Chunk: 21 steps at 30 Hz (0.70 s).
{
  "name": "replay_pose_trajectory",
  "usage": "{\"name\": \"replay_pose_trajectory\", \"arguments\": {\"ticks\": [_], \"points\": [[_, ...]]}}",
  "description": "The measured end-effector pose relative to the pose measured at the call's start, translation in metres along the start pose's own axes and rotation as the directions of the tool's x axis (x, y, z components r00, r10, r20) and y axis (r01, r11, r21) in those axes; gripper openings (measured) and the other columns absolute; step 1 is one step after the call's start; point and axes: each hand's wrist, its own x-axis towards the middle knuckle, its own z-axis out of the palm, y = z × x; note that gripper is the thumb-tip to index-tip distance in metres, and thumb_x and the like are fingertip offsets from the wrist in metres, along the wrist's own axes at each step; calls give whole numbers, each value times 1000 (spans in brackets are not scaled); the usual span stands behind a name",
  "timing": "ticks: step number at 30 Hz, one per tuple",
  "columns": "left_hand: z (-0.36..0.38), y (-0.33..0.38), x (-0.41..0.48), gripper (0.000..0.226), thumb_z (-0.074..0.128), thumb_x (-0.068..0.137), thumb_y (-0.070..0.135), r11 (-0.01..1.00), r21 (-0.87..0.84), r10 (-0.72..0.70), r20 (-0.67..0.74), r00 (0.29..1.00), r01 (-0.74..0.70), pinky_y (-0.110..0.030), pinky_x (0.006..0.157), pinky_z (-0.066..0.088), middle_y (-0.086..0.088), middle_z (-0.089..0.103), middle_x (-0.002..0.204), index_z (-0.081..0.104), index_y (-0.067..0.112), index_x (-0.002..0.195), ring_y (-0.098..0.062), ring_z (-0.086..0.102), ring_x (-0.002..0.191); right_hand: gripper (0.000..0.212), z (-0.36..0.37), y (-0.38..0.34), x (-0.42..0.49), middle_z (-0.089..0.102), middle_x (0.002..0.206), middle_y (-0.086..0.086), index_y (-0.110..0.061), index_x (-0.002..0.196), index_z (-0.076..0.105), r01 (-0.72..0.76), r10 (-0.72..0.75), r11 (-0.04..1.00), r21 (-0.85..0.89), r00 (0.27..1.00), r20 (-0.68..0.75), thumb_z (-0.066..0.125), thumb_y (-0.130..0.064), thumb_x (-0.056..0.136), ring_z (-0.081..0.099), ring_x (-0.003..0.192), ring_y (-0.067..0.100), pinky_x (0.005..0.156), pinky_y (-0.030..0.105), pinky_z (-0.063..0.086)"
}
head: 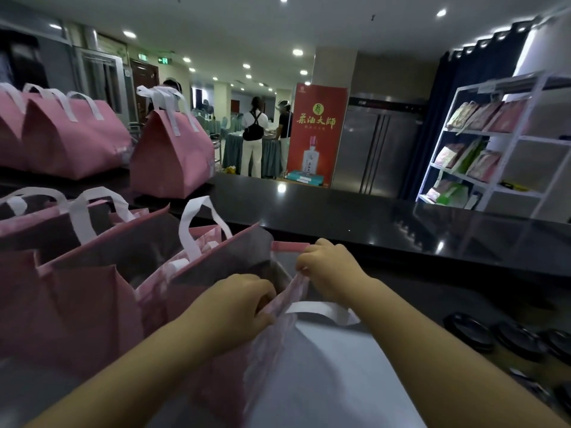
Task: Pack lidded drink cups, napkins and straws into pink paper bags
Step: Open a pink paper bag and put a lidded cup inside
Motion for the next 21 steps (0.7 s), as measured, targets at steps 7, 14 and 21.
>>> {"name": "replay_pose_trajectory", "arguments": {"ticks": [7,14,21], "points": [[-3,-17,-6,13,73,73,31,985,106,149,-130,980,-136,-38,61,50,1,60,80,71,19,77,-21,52,75,16,-9,10,-57,62,101,-6,-26,98,67,-85,88,993,76,996,-32,53,-32,92,44,88,16,70,29,26],[11,-23,9,7,73,75,19,990,5,138,-146,980,-139,-39,66,48,-2,59,84,70,13,79,-23,50,79,17,-32,-4,-100,63,92,-9,-28,94,66,-175,176,978,113,984,6,54,-38,90,54,82,15,71,29,41],[17,-20,21,12,69,78,16,989,-88,109,-133,985,-121,-40,75,49,-3,64,93,71,13,89,-22,54,86,17,-39,-9,-107,63,95,-7,-25,95,65,-258,257,958,122,966,21,49,-27,91,55,86,18,75,34,49]]}}
